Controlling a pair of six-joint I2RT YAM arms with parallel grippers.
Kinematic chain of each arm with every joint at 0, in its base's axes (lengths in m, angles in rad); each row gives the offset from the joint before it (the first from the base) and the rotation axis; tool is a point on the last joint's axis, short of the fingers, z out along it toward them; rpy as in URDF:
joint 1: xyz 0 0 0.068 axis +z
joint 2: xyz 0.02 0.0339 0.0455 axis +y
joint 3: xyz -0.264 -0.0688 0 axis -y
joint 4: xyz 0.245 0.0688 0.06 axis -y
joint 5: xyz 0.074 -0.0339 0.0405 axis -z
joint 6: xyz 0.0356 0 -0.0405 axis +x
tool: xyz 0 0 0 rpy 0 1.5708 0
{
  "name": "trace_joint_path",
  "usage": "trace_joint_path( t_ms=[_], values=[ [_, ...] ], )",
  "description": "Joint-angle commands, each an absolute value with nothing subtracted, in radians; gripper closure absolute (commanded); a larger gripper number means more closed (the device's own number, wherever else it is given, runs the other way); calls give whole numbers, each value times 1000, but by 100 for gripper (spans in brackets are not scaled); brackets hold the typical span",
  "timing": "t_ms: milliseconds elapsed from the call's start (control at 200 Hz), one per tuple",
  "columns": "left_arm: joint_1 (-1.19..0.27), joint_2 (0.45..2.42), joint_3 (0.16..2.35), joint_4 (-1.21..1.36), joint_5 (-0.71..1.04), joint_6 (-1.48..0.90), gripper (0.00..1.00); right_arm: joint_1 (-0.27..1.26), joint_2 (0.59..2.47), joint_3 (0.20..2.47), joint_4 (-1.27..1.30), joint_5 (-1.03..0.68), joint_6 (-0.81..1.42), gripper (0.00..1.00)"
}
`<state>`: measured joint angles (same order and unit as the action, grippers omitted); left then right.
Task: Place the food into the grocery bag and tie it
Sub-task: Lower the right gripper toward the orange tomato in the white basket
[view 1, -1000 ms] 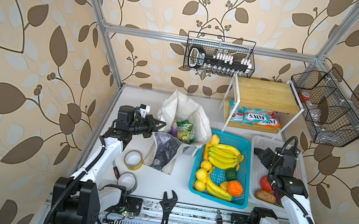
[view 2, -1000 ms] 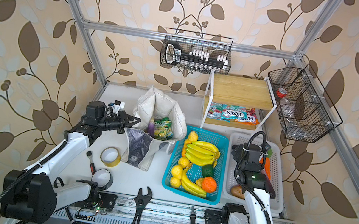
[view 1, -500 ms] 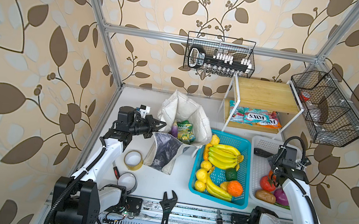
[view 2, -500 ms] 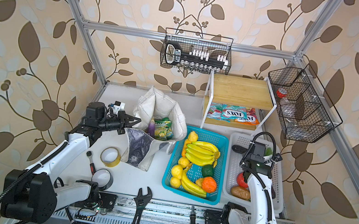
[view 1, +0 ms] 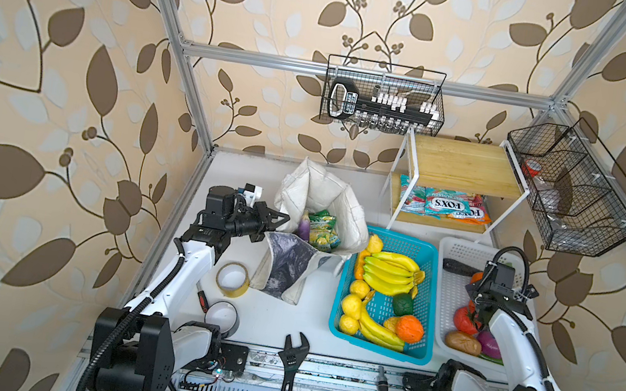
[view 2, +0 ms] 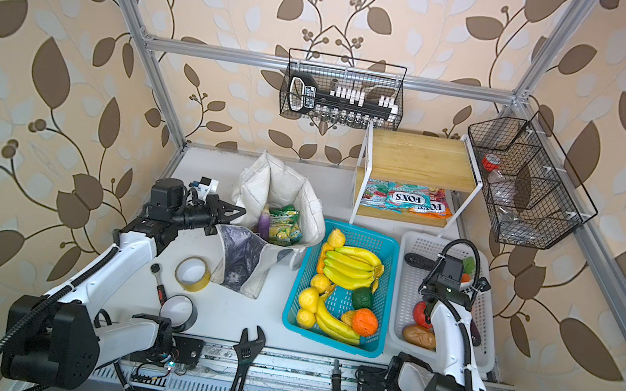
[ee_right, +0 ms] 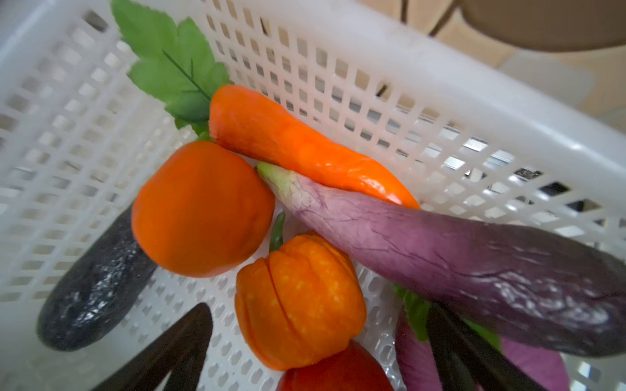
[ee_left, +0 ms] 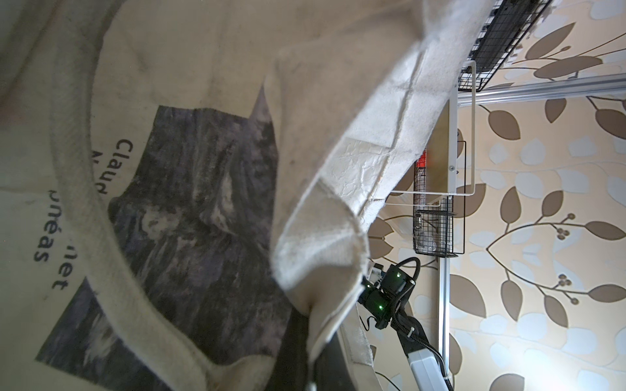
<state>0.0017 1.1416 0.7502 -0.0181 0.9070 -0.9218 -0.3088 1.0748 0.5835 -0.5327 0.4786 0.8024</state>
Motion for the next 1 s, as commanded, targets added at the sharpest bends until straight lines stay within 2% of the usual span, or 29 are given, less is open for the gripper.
trace_joint_path(
  t_ms=[0,140,295,430,615,740,995],
  values=[
    [6,1152,775,-15,905,-899,100,-311,1129,595,-474,491,732,0],
    [6,1154,776,-14,910,-902,100,-306,1175,592,-458,481,702,1],
    [6,1150,776,-16,911,-900,100,-181,1116,588,-428,574,658,1],
    [6,1148,776,-18,913,-896,100,-251,1152,602,-395,466,640,0],
    [5,1150,776,-20,911,-896,100,-222,1185,624,-393,508,588,0],
    [5,1153,776,-18,908,-895,100,-263,1187,602,-338,373,532,0],
    [6,1147,781,-35,908,-884,100,-275,1184,603,-346,434,501,4]
  ],
)
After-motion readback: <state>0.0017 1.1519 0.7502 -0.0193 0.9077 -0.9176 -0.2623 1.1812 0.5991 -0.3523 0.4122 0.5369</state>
